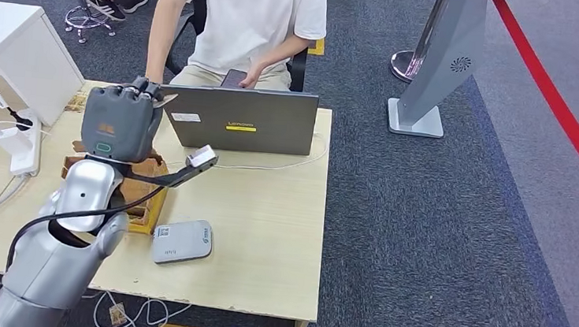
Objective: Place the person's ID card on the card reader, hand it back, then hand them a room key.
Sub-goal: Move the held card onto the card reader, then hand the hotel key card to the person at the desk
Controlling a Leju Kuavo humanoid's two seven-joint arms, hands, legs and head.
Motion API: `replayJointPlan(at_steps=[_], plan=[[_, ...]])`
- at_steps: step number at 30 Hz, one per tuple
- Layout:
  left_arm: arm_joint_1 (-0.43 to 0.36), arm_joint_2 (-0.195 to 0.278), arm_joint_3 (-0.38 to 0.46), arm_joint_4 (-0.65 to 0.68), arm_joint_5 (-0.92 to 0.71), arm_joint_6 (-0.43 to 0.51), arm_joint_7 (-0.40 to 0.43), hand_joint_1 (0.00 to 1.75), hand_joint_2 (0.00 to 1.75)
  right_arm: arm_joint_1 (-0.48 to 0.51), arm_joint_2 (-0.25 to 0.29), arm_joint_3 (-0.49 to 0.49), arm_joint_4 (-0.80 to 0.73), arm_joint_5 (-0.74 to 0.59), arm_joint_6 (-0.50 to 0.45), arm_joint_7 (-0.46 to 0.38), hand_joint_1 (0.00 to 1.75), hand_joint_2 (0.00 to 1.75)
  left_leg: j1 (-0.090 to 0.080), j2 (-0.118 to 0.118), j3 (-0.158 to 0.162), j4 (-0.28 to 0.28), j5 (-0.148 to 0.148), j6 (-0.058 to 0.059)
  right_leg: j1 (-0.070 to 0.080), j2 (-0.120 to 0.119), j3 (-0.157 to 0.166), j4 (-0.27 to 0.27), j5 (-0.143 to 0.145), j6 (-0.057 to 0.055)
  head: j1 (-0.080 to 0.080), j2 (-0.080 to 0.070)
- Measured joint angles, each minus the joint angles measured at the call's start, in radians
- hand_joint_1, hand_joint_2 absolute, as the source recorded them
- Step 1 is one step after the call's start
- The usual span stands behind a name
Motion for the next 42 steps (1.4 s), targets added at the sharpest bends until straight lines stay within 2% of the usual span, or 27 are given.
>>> replayJointPlan(at_steps=[2,5,9,12,16,20,26,37,40,42], plan=[[-0.024,0.007,0.000,0.000,0.000,-0.005,0.006,1.75,1.75,-0.001,0.001,0.001,0.000,0.003,0.000,0.000,0.00,0.00,0.000,0.000,0.000,0.000,0.000,0.000,0.000,0.000,0.000,0.000,0.000,0.000,0.000,0.000],[-0.061,0.028,-0.001,0.004,0.000,-0.038,0.059,1.75,1.75,-0.002,0.001,0.002,0.000,0.011,0.002,0.003,0.00,0.00,0.000,0.001,-0.001,0.000,0.000,0.000,0.000,0.001,-0.003,0.000,0.000,0.000,0.000,0.000],[-0.198,0.052,-0.021,0.108,0.000,-0.149,0.131,1.75,1.75,-0.005,0.001,0.002,0.000,0.011,0.002,0.009,0.00,0.00,0.000,0.000,-0.001,0.000,0.001,-0.001,0.000,0.000,-0.004,0.000,0.001,-0.001,0.000,0.000],[-0.291,0.042,-0.043,0.202,0.000,-0.182,0.150,1.75,1.75,-0.007,0.001,0.002,0.000,0.010,0.002,0.014,0.00,0.00,0.000,0.000,-0.002,0.000,0.002,-0.001,0.000,0.001,-0.004,0.001,0.002,-0.001,0.000,0.000],[-0.354,0.021,-0.068,0.267,0.000,-0.211,0.160,1.75,1.75,-0.007,0.004,0.002,0.001,0.011,0.002,0.017,0.00,0.00,0.000,0.002,-0.002,0.000,0.002,-0.001,0.000,0.003,-0.004,0.001,0.003,-0.001,0.000,0.000],[-0.389,-0.022,-0.084,0.311,0.000,-0.234,0.155,0.00,1.75,-0.008,0.005,0.002,0.002,0.011,0.002,0.020,0.00,0.00,0.000,0.002,-0.003,0.000,0.002,-0.001,0.000,0.003,-0.006,0.001,0.003,-0.001,0.000,0.000],[-0.408,-0.084,-0.098,0.331,0.000,-0.232,0.134,0.00,1.75,-0.011,0.007,0.000,0.003,0.011,0.002,0.016,0.00,0.00,0.000,0.004,-0.004,0.000,0.002,-0.001,0.000,0.004,-0.006,0.001,0.004,-0.001,0.000,0.000],[-0.401,-0.113,-0.109,0.332,0.000,-0.218,0.108,0.00,1.75,-0.007,0.007,-0.007,0.003,0.011,0.001,0.020,0.00,0.00,0.000,0.004,-0.004,0.000,0.002,-0.001,0.000,0.004,-0.006,0.001,0.004,-0.001,0.000,0.000],[-0.380,-0.126,-0.109,0.315,0.000,-0.214,0.070,0.00,1.75,-0.005,0.007,-0.010,0.004,0.008,0.000,0.018,0.00,0.00,0.000,0.004,-0.004,0.000,0.002,-0.001,0.000,0.004,-0.006,0.001,0.004,-0.001,-0.001,0.000],[-0.346,-0.139,-0.109,0.276,0.000,-0.210,0.015,0.00,1.75,-0.004,0.007,-0.016,0.005,0.001,-0.002,0.018,0.00,0.00,0.000,0.004,-0.004,0.000,0.002,-0.001,0.000,0.004,-0.005,0.001,0.004,-0.001,-0.001,0.000]])
